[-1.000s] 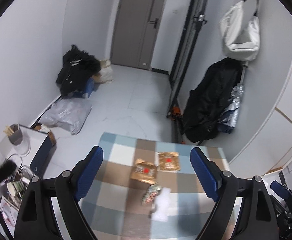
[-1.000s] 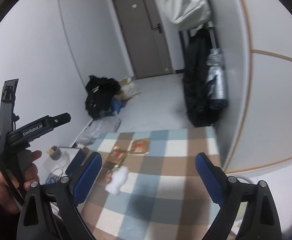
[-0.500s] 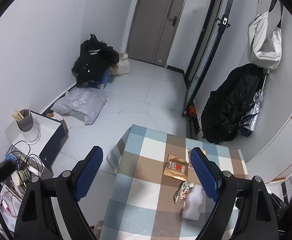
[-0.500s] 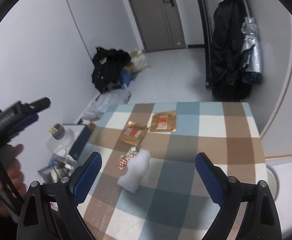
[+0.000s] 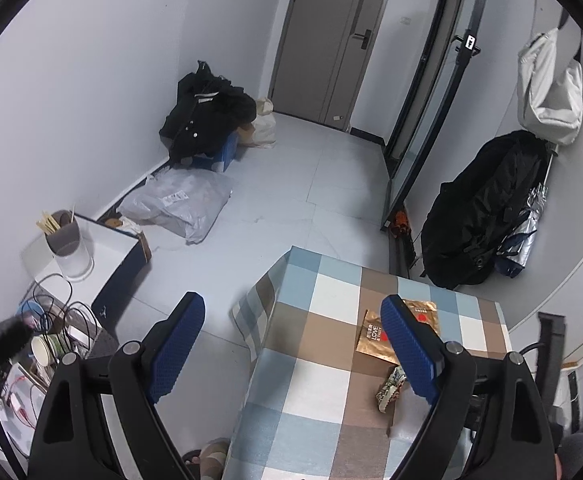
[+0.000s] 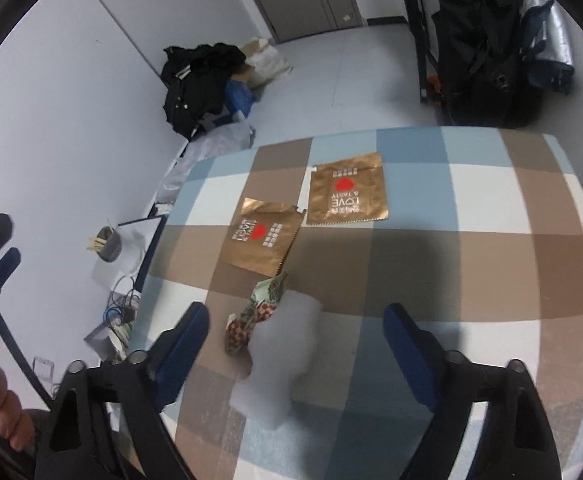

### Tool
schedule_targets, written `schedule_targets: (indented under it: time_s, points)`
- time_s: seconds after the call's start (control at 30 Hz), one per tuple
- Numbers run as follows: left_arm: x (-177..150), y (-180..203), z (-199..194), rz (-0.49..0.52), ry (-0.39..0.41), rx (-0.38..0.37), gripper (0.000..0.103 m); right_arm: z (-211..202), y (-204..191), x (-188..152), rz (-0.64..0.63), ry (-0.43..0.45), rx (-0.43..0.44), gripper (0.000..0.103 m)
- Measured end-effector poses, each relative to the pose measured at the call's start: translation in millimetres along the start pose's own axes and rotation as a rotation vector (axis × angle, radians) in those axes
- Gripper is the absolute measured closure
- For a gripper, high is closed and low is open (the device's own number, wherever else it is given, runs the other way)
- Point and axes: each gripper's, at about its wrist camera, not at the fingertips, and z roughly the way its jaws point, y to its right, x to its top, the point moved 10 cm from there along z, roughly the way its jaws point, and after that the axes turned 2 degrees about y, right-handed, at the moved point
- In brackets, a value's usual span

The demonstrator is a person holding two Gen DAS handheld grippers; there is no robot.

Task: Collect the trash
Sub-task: 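Move both open grippers back over the checked tablecloth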

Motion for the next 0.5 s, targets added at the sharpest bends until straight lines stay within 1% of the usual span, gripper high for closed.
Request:
schedule_targets:
  time_s: [0.07,0.1,0.17,0.23,0.3,0.33,0.37,0.5]
  points:
    - [1,-1,1,-0.011,-0.003,-0.005,0.015,4,-1,0,-0.008,-0.007,0.002,0.027]
    - [2,-1,1,-0.012,-0.004,-0.006,0.015,7,-2,-2,-0.009,-0.016,0.008,0.033]
    - [2,0,2,-0.013,-0.005,-0.007,0.015,10,-3,-4,-0.007,-0.028,0.018,0.042]
    - [2,0,2,-0.014,-0.008,-0.009,0.015,14,-3,-5,-0.009,-0.034,0.013,0.049]
    - [1,1,4,-0.014,-0.015,-0.010,0.015,15,-4,-8,-0.022,-0.043,0.012,0.060]
    - [0,1,5,-0.013,-0.021,-0.010,0.015,16,-4,-9,-0.028,-0.046,0.007,0.063]
    - [0,1,7,-0.014,-0.027,-0.010,0.015,16,-4,-10,-0.036,-0.049,0.002,0.071]
    - [-2,0,7,-0.021,-0.036,-0.009,0.015,12,-4,-13,-0.059,-0.044,0.003,0.080]
